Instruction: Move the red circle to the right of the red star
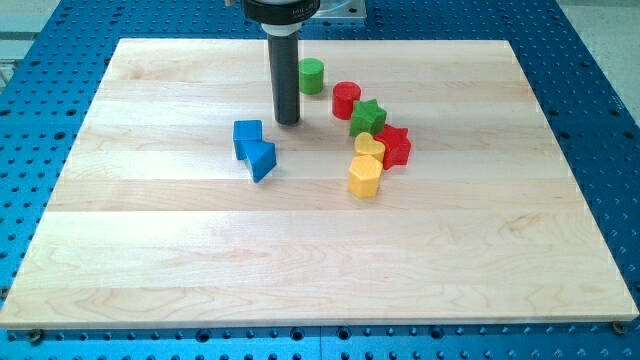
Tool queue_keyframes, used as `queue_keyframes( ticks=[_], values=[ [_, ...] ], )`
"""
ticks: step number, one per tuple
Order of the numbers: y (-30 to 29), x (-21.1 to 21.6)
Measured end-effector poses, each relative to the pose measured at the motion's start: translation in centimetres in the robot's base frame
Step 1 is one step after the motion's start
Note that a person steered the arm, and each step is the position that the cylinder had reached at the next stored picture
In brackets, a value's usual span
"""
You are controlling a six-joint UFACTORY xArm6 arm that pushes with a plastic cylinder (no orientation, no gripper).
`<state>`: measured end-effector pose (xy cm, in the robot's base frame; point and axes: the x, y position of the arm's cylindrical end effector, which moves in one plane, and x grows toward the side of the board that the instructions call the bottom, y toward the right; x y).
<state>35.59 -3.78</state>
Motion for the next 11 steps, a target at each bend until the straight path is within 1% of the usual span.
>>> queue_keyframes(
  ticks=[1, 2, 3, 4, 5, 6, 7, 8, 9, 11],
  values=[
    [2.8, -2.5],
    [7.9, -2.2],
    [12.8, -2.9],
    [13.7, -7.1],
    [15.1, -7.6],
    [15.4, -2.7],
    [15.3, 3.5],
    [17.5, 1.1],
    [20.6, 2.4],
    [19.1, 2.6]
  ],
)
